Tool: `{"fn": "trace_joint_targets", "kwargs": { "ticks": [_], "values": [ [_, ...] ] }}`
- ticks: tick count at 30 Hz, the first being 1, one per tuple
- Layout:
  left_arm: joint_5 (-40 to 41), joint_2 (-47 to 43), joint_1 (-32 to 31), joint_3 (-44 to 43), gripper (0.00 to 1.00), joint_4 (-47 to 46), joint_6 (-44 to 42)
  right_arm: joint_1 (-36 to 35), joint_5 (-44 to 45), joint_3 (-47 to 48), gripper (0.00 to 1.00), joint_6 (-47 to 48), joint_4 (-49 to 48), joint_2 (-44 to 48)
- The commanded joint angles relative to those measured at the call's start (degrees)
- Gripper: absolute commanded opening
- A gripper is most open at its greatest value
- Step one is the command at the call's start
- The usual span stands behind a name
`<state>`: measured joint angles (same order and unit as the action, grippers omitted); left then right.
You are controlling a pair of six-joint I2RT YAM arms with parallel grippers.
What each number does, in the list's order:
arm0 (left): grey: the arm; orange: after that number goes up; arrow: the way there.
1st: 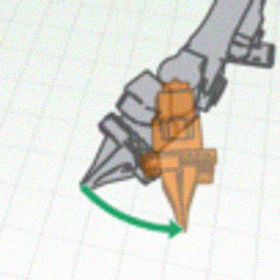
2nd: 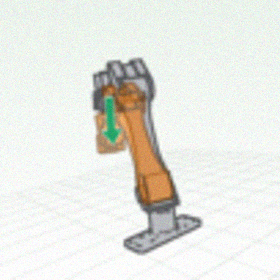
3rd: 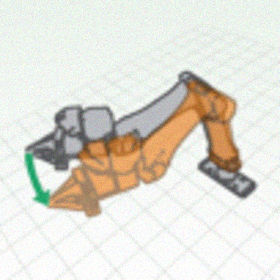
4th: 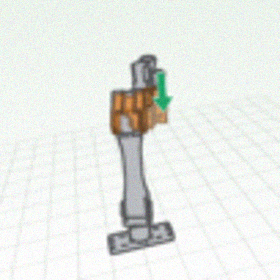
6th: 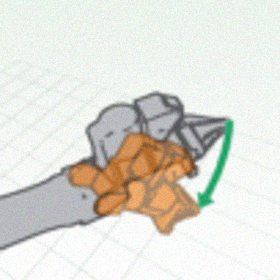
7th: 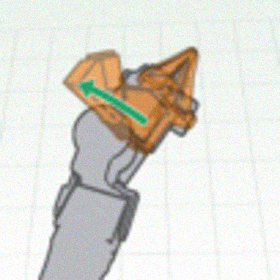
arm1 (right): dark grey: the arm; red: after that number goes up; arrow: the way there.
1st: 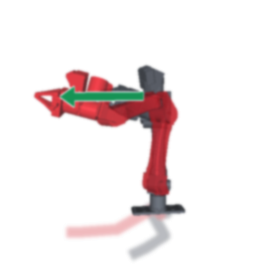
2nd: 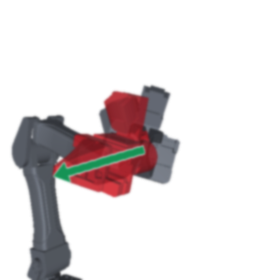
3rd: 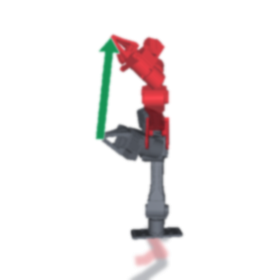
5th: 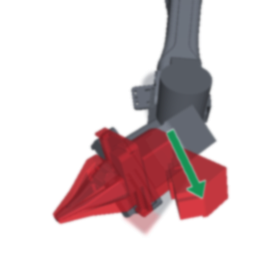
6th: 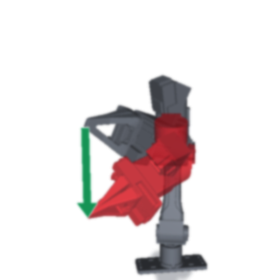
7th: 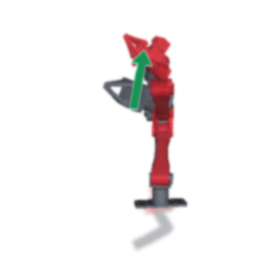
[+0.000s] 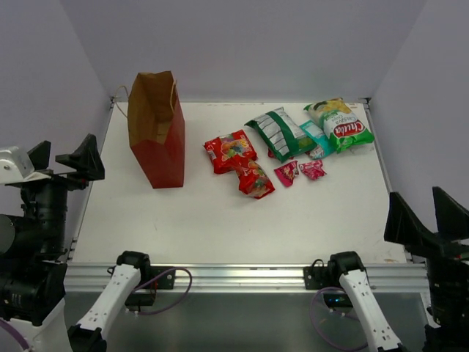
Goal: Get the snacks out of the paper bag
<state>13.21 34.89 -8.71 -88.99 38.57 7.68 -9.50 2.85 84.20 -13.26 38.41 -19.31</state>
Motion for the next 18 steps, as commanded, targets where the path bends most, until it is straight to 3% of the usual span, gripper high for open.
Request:
{"fn": "trace_joint_targets", "kwargs": {
  "ticks": [1, 18],
  "values": [
    [-1.52, 0.00, -0.78, 0.39, 1.00, 1.25, -0.83, -0.26, 2.86, -2.46, 0.99, 4.29, -5.45, 3.83],
    [-4.25, 0.79, -1.05, 6.02, 1.00, -0.33, -0.30, -0.43, 1.46, -5.89, 0.99, 3.33, -7.56, 3.76]
  ]
}}
